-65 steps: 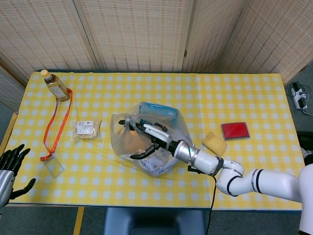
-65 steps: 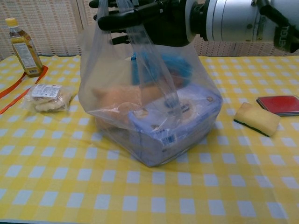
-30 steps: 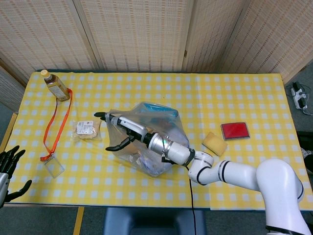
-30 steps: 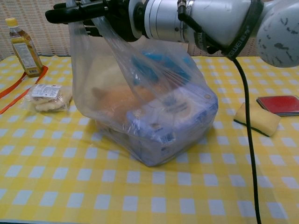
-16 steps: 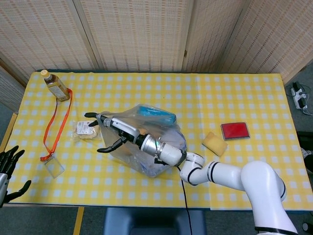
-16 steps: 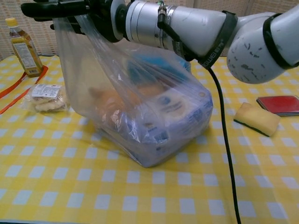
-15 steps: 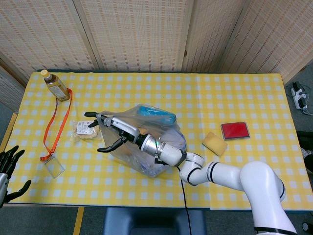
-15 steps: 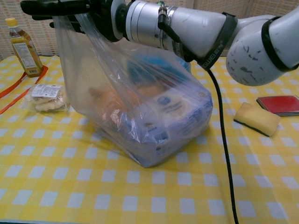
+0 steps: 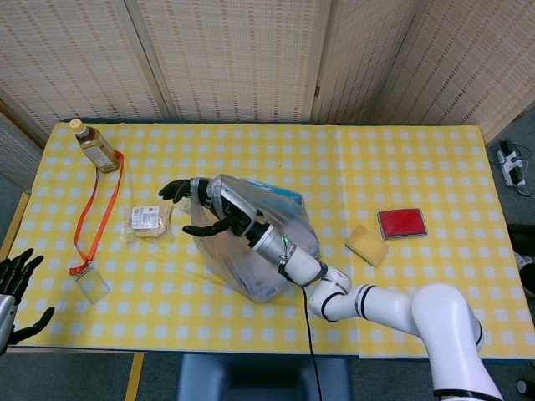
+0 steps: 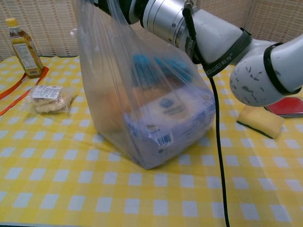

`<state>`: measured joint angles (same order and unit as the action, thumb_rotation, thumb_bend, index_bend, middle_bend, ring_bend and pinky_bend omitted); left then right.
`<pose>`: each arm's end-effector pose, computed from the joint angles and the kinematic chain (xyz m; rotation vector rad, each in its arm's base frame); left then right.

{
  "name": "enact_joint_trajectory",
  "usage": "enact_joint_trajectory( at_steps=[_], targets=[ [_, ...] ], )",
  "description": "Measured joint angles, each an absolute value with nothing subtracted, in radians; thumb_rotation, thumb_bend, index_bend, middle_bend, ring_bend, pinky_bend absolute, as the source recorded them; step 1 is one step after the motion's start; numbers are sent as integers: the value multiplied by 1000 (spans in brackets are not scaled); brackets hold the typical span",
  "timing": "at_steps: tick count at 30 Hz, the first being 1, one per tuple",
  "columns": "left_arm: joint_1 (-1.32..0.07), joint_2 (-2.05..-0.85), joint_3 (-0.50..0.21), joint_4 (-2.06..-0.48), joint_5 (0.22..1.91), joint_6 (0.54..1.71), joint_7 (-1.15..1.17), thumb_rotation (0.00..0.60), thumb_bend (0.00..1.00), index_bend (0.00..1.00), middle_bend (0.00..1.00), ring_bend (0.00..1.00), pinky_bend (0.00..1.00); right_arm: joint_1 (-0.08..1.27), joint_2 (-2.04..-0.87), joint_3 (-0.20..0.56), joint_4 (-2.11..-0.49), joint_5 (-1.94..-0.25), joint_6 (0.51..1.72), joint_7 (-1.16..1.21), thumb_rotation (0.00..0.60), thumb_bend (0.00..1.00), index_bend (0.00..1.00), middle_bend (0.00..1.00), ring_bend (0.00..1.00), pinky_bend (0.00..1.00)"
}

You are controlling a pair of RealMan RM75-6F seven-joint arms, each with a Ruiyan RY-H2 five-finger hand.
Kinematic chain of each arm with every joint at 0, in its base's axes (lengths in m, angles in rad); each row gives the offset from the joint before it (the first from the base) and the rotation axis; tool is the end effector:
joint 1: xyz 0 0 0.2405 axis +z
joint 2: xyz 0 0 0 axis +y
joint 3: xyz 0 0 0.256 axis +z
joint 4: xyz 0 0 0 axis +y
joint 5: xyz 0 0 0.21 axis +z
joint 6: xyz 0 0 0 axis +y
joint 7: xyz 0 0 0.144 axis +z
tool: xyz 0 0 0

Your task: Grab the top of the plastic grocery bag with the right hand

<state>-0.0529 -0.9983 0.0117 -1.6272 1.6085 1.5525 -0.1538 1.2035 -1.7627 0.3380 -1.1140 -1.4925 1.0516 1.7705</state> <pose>-0.3084 0.1579 0.1902 -1.4379 -0.9201 -0.9747 0.0627 -0.3938 -0.0230 -0.9351 1.7996 -1.5496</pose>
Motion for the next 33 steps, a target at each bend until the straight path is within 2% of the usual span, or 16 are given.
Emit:
enact_joint_trajectory(
  at_steps=[9,14,19,26,33],
  targets=[
    [-53,-999,14,-1629,1615,1553,-149,600,346,0,33,16,0,1140,-1713,419,-1232,-1359,990,1902,600,246,644,545,554,467],
    [-53,-1000,15,-1629,1617,1553,-146,600,346,0,33,16,0,1112,-1693,457,-1280,-1291,960,1886,600,487,782,690,706,637],
    [-53,-1001,16,-1629,1620,1553,-144,600,346,0,33,16,0,1080,-1661,487,-1360,-1238,926,1813,600,522,775,708,806,761],
    [-57,-1003,16,-1631,1619,1543,-136,600,346,0,33,16,0,1036,-1591,532,-1496,-1204,895,1744,600,524,723,707,828,781],
    [-62,-1006,16,-1635,1615,1531,-124,600,346,0,33,16,0,994,-1491,628,-1672,-1194,898,1696,600,524,720,702,827,781]
  ],
)
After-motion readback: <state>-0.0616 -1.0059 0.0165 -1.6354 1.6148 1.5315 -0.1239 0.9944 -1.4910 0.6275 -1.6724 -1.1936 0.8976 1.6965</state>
